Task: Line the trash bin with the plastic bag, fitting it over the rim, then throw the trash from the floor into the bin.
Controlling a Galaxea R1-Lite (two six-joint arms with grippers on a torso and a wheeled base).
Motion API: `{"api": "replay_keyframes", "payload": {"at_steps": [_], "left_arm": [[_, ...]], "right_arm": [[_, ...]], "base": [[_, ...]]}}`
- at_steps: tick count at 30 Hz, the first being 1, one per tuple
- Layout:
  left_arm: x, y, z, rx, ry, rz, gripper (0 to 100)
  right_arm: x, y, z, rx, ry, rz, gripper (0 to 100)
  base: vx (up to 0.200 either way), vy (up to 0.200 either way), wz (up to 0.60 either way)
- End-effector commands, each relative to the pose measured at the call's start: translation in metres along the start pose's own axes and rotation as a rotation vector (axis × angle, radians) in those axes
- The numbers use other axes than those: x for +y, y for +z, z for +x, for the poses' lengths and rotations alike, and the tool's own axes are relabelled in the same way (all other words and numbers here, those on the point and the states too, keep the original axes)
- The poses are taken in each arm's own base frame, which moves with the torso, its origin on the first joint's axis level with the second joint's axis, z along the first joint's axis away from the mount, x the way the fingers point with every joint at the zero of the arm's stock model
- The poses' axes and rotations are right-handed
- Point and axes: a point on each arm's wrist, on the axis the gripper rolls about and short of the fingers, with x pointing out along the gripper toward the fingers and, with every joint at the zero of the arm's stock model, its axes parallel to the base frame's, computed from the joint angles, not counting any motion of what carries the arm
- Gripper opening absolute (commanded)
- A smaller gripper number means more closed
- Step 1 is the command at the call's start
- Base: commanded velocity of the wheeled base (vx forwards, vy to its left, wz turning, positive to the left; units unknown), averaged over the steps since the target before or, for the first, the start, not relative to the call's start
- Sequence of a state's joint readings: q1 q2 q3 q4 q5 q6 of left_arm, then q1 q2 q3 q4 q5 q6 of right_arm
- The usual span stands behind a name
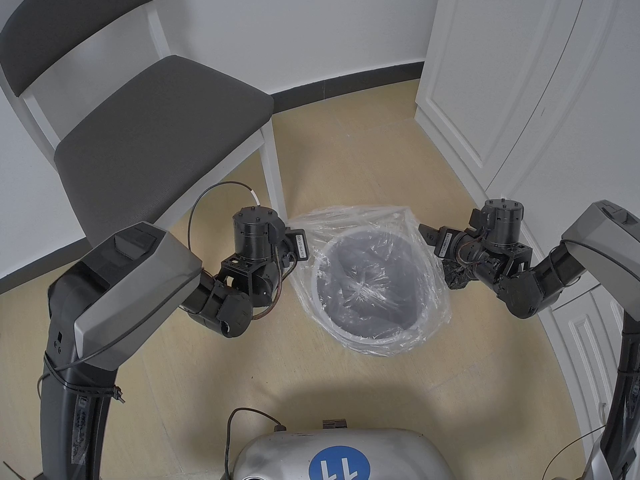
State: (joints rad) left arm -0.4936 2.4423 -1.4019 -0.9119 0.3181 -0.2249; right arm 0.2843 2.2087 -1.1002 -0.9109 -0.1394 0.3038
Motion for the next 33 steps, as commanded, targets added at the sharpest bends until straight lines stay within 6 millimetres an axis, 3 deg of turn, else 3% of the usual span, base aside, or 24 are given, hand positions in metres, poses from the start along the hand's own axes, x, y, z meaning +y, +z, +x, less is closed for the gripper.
{"api": "replay_keyframes", "payload": {"at_steps": [1,7,12,17,24,33], "left_arm": [[0.0,-0.006,0.005,-0.002,0.002,-0.003,0],[-0.001,-0.007,0.012,-0.01,0.001,-0.047,0],[-0.001,-0.011,0.014,-0.005,0.003,-0.045,0],[-0.001,-0.009,0.011,-0.006,0.001,-0.046,0],[-0.002,-0.009,0.011,-0.003,0.0,-0.044,0],[-0.002,-0.01,0.01,0.005,0.024,-0.036,0]], "right_arm": [[-0.013,-0.009,0.005,0.019,-0.023,0.02,100],[-0.026,-0.02,0.016,0.034,-0.046,0.084,100],[-0.025,0.004,0.007,-0.035,-0.031,0.095,100],[-0.006,0.018,-0.016,-0.056,0.018,0.096,100],[0.024,-0.006,-0.041,0.054,0.094,0.047,100],[0.013,-0.034,-0.015,0.114,0.06,0.028,100]], "base": [[0.0,0.0,0.0],[0.0,0.0,0.0],[0.0,0.0,0.0],[0.0,0.0,0.0],[0.0,0.0,0.0],[0.0,0.0,0.0]]}}
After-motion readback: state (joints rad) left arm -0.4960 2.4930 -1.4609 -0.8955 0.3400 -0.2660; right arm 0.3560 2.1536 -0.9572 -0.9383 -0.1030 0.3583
